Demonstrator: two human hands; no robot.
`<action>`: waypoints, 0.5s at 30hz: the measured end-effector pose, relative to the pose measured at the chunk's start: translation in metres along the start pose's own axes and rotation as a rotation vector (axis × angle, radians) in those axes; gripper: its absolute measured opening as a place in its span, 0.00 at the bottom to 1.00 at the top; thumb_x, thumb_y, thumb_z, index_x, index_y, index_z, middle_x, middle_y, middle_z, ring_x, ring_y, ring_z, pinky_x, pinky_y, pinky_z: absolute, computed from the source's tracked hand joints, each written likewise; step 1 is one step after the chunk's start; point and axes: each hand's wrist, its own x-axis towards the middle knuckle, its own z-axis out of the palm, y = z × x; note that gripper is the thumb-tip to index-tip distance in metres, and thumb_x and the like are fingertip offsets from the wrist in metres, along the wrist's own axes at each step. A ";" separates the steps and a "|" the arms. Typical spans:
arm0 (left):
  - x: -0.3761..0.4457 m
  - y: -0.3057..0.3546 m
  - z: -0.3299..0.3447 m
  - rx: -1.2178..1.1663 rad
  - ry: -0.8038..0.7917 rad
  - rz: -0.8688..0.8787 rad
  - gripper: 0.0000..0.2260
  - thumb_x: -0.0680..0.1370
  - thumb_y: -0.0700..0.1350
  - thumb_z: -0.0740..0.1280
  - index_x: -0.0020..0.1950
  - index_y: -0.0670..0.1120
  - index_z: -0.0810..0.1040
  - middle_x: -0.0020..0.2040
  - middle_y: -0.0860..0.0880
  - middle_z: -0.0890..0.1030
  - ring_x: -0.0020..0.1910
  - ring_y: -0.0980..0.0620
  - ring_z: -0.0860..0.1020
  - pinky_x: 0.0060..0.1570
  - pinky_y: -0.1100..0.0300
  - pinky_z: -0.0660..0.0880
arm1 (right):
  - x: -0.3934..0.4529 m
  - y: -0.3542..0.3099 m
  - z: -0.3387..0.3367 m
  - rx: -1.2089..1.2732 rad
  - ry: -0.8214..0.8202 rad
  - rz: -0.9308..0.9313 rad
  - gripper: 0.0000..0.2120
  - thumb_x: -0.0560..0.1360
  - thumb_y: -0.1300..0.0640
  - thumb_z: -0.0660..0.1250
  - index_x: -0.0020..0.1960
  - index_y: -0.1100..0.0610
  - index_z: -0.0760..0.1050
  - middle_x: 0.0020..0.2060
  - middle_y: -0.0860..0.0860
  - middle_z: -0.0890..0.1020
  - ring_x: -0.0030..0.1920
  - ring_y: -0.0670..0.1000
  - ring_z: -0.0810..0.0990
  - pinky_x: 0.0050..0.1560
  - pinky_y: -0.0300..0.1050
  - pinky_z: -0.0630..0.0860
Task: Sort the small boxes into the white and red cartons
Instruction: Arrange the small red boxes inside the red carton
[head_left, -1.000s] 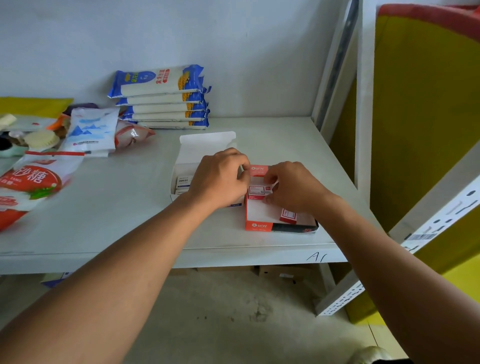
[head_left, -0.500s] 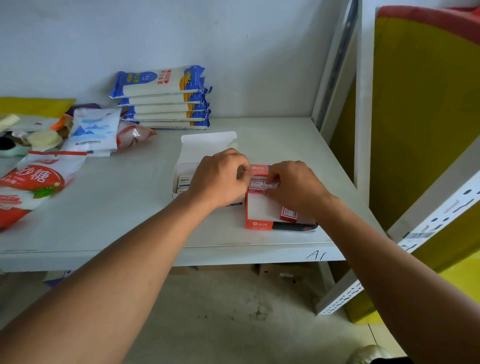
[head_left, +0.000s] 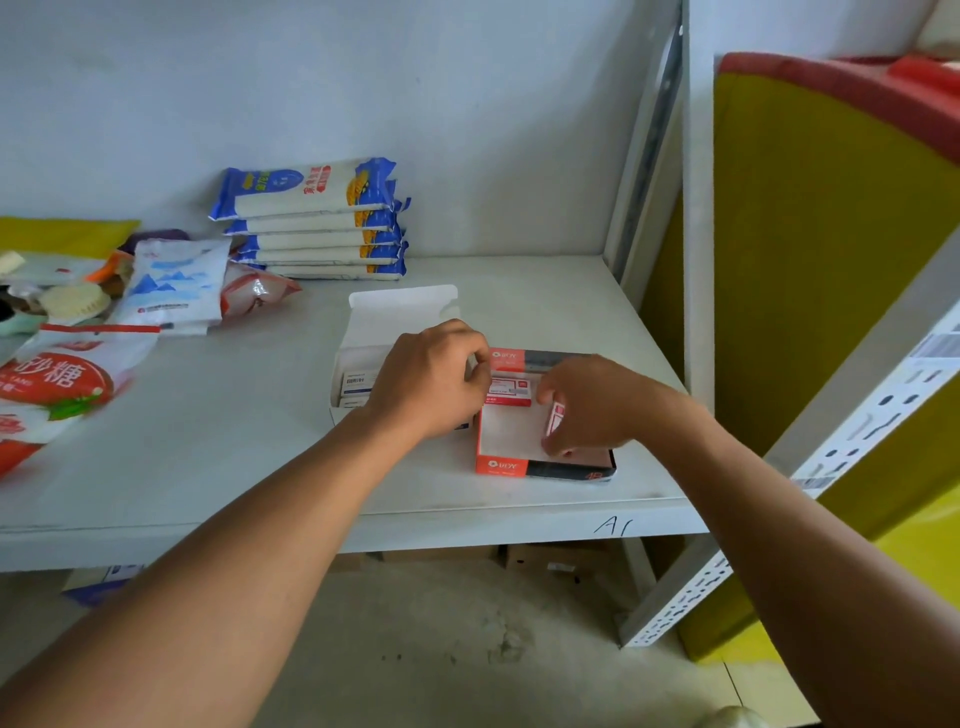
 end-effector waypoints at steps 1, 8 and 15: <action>0.001 0.000 0.000 -0.001 0.009 0.003 0.05 0.73 0.45 0.65 0.43 0.48 0.80 0.46 0.51 0.81 0.41 0.47 0.79 0.44 0.51 0.76 | -0.001 -0.001 -0.002 0.035 0.032 -0.012 0.28 0.67 0.49 0.76 0.66 0.48 0.74 0.58 0.48 0.77 0.52 0.49 0.73 0.50 0.40 0.76; 0.001 -0.001 0.000 -0.008 0.008 -0.006 0.05 0.73 0.45 0.65 0.43 0.48 0.80 0.47 0.51 0.81 0.43 0.47 0.79 0.46 0.52 0.76 | -0.006 0.004 -0.006 0.396 0.129 -0.125 0.25 0.68 0.60 0.78 0.64 0.52 0.77 0.52 0.45 0.73 0.54 0.51 0.76 0.52 0.39 0.77; -0.002 -0.006 0.000 0.006 -0.006 -0.010 0.07 0.73 0.46 0.63 0.44 0.47 0.80 0.47 0.50 0.82 0.44 0.47 0.80 0.46 0.50 0.77 | -0.007 0.017 -0.004 0.829 -0.025 -0.115 0.25 0.68 0.73 0.72 0.62 0.57 0.75 0.59 0.54 0.79 0.56 0.55 0.81 0.53 0.50 0.81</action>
